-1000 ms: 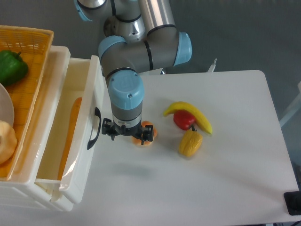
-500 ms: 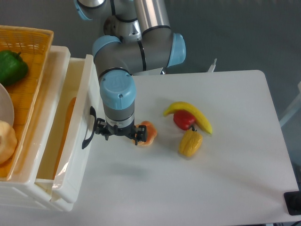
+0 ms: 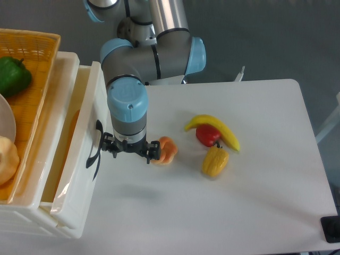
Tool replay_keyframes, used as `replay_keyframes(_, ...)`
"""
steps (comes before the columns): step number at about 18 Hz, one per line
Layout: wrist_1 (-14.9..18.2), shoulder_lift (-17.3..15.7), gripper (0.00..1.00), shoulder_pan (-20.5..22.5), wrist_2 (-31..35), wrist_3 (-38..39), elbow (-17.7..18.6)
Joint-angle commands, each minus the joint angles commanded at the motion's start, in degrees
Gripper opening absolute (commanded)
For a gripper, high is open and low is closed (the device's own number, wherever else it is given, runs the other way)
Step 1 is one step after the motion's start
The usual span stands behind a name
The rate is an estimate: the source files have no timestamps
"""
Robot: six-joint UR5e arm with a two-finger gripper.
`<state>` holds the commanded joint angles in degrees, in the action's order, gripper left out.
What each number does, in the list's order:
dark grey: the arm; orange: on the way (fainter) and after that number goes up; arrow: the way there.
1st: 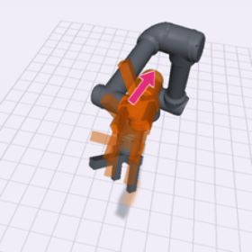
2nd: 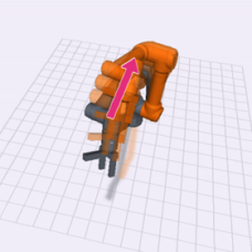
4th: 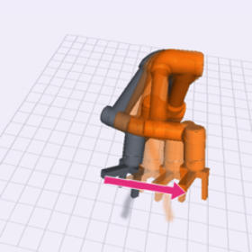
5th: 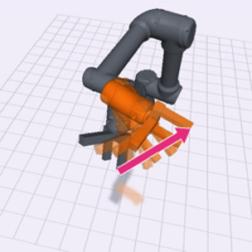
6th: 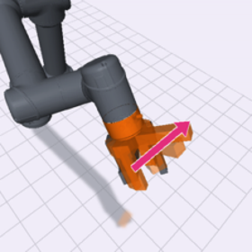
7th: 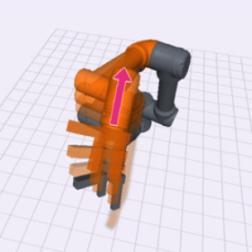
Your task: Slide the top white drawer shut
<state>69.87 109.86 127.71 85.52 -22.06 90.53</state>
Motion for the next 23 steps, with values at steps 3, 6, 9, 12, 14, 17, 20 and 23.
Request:
replay_keyframes(3,-0.09,0.26,1.0,-0.26,0.0,0.0,0.0)
replay_keyframes(6,0.0,0.35,1.0,-0.79,0.09,0.0,0.0)
replay_keyframes(9,0.0,0.35,1.0,-0.88,0.0,0.0,0.0)
replay_keyframes(12,0.0,0.26,1.0,-0.88,0.0,0.0,0.0)
replay_keyframes(14,0.0,0.26,1.0,-0.88,0.0,0.0,0.0)
replay_keyframes(17,0.0,0.18,1.0,-0.88,-0.09,0.44,0.0)
replay_keyframes(20,-0.09,0.18,1.0,-1.05,-0.26,0.79,0.0)
replay_keyframes(23,-0.09,0.44,1.0,-1.41,-0.26,0.88,0.0)
